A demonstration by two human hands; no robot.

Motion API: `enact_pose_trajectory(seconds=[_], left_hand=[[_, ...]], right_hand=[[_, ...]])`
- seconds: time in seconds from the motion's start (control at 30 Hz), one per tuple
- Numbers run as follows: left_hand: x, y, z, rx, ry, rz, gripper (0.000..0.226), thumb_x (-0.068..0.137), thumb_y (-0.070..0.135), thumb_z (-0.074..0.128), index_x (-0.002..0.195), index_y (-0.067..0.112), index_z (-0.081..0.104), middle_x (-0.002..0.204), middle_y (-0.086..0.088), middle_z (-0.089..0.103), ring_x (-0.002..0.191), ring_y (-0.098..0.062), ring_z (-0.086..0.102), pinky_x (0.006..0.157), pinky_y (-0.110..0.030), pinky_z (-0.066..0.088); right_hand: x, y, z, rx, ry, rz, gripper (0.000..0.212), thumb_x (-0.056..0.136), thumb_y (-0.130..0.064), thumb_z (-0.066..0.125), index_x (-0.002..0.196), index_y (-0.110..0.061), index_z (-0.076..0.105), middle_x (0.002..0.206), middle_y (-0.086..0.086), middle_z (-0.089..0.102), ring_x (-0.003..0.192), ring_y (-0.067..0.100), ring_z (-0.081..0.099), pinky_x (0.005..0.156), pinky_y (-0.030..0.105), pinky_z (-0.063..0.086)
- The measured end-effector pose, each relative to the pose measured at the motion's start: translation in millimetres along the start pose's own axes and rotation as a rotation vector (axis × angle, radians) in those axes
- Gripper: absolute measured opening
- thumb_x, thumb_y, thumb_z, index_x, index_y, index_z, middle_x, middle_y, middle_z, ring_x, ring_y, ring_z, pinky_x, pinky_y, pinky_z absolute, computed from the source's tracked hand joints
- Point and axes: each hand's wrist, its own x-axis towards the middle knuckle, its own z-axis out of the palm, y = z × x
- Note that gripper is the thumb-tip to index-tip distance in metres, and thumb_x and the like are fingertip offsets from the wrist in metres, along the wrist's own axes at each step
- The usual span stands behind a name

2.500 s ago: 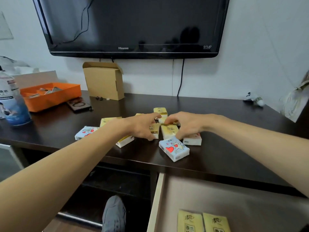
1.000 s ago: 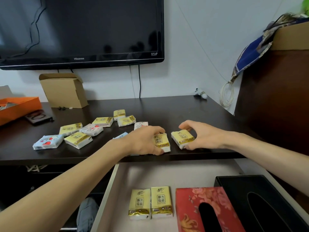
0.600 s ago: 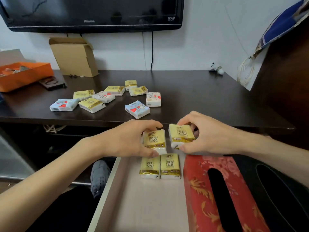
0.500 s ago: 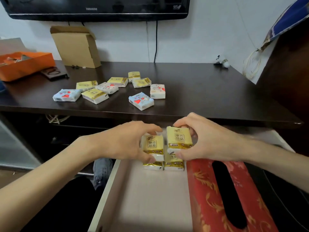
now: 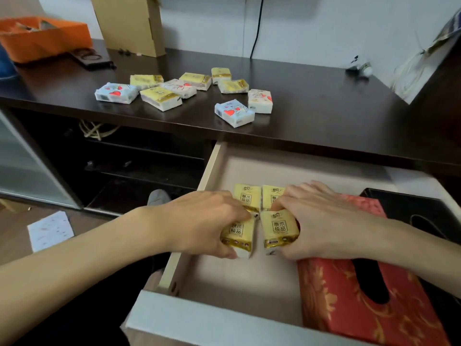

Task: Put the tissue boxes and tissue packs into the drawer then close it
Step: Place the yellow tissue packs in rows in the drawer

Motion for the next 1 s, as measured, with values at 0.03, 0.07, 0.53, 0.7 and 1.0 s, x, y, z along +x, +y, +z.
enact_pose_trajectory(seconds=[0.03, 0.07, 0.53, 0.7, 1.0], left_hand=[[1.0, 1.5, 1.8, 0.018, -0.01, 0.015, 0.063, 0.074, 0.065, 0.063, 0.125, 0.029, 0.056, 0.118, 0.012, 0.062, 0.108, -0.012, 0.052, 0.085, -0.036, 0.05], [2.2, 2.6, 3.3, 0.037, -0.015, 0.029, 0.064, 0.075, 0.064, 0.064, 0.127, 0.028, 0.055, 0.12, 0.011, 0.061, 0.109, -0.013, 0.051, 0.086, -0.038, 0.05], [5.9, -14.2, -17.4, -0.039, 0.08, 0.038, 0.074, 0.074, 0.07, 0.061, 0.134, 0.027, 0.053, 0.126, 0.012, 0.053, 0.115, -0.008, 0.046, 0.089, -0.036, 0.051], [26.7, -22.1, -15.3, -0.003, -0.157, -0.013, 0.087, 0.069, 0.07, 0.071, 0.134, 0.018, 0.049, 0.135, 0.001, 0.055, 0.122, -0.019, 0.051, 0.101, -0.04, 0.045], [47.5, -16.4, 2.1, 0.041, -0.179, 0.001, 0.064, 0.071, 0.068, 0.07, 0.117, 0.025, 0.06, 0.117, 0.008, 0.058, 0.099, -0.019, 0.06, 0.075, -0.033, 0.05]], right_hand=[[0.7, -1.7, 0.4, 0.001, -0.013, 0.004, 0.081, 0.062, -0.084, 0.056, 0.128, -0.036, 0.052, 0.108, -0.015, 0.043, 0.099, 0.008, 0.031, 0.11, 0.036, 0.025], [1.6, -3.1, 0.9, -0.003, -0.026, 0.009, 0.084, 0.061, -0.086, 0.054, 0.128, -0.036, 0.053, 0.108, -0.016, 0.043, 0.099, 0.007, 0.03, 0.113, 0.039, 0.022], [17.0, 10.4, -15.6, 0.08, -0.036, 0.025, 0.091, 0.056, -0.081, 0.067, 0.133, -0.034, 0.055, 0.12, -0.015, 0.053, 0.112, 0.012, 0.049, 0.091, 0.038, 0.047], [34.1, 7.6, -18.2, -0.082, -0.222, 0.023, 0.09, 0.054, -0.084, 0.074, 0.117, -0.024, 0.053, 0.11, -0.007, 0.059, 0.102, 0.02, 0.057, 0.096, 0.041, 0.048], [38.1, -4.6, -16.4, -0.267, -0.227, 0.06, 0.07, 0.057, -0.082, 0.075, 0.093, -0.025, 0.055, 0.102, -0.004, 0.063, 0.11, 0.024, 0.06, 0.114, 0.042, 0.035]])
